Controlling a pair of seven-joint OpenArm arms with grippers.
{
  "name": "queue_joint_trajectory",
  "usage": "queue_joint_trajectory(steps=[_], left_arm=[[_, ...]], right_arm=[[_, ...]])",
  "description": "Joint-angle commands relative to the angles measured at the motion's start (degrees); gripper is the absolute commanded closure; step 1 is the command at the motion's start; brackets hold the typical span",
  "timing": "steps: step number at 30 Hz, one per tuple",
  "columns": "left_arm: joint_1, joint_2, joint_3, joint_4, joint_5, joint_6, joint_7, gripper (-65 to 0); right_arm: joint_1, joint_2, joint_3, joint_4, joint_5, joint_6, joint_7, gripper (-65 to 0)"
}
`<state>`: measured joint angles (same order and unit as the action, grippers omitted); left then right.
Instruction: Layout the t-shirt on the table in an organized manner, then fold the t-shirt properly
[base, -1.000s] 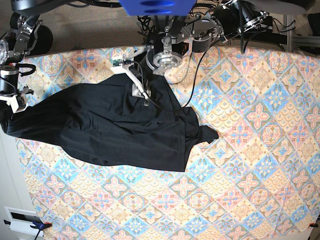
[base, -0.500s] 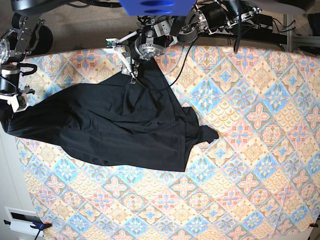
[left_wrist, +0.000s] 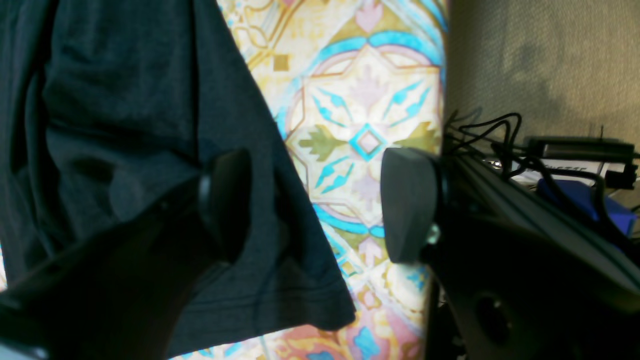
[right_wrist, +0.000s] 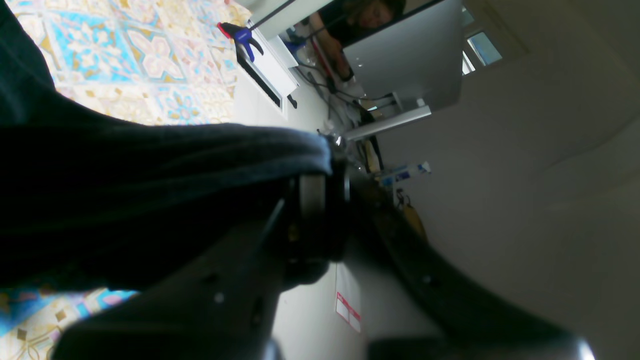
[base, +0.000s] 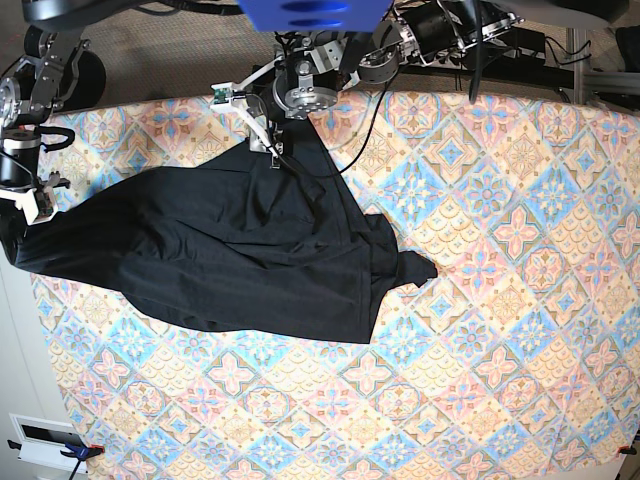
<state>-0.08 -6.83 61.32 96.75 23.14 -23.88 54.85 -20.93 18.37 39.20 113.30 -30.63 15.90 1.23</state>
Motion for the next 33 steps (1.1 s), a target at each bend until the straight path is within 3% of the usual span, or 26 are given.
queue_joint_trajectory(steps=[1, 8, 17, 33], left_arm=[[0.7, -0.9, 0.3, 0.6, 1.8, 0.8, 0.7, -38.0], [3.2, -5.9, 0.3, 6.2, 1.9, 4.8, 0.7, -38.0], [4.5, -9.7, 0.1, 7.7, 1.9, 4.8, 0.8, -38.0], [3.7, -7.2, -11.6, 7.6, 1.8, 4.8, 0.4, -38.0]], right_arm=[[0.3, 1.1, 0.7, 0.9, 0.3, -1.3, 1.0, 0.0], [0.3, 1.1, 0.7, 0.9, 0.3, -1.3, 1.0, 0.0], [0.3, 1.0, 0.7, 0.9, 0.3, -1.3, 1.0, 0.0], [0.2, 1.0, 0.7, 1.0, 0.3, -1.3, 1.0, 0.0]])
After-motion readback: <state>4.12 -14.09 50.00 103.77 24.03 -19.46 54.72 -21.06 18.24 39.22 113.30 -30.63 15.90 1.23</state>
